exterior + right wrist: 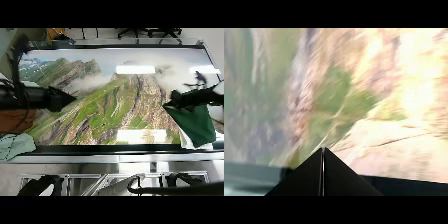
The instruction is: Fold the shirts.
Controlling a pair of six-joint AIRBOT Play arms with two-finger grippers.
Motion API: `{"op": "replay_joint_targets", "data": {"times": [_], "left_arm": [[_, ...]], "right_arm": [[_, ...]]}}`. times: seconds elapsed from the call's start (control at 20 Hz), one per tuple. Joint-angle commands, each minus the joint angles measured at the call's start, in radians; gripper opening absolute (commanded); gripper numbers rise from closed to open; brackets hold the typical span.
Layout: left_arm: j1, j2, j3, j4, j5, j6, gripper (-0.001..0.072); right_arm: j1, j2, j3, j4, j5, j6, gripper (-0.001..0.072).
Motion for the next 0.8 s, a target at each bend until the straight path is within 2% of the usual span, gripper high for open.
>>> {"op": "replay_joint_targets", "data": {"times": [0.0,0.25,0.75], "left_arm": [[-0.085,0.091,-0.270,0.000,0.096,-0.017,0.0017],[-0.154,0.172,-0.447,0.000,0.169,-0.043,0.0017],[-0.154,0.191,-0.461,-0.001,0.187,-0.043,0.0017]], "right_arm": [[0.303,0.037,-0.144,0.008,-0.161,-0.013,0.0017],[0.450,0.030,-0.157,0.014,-0.181,-0.013,0.0018],[0.458,0.030,-0.157,0.016,-0.151,-0.013,0.0017]]}}
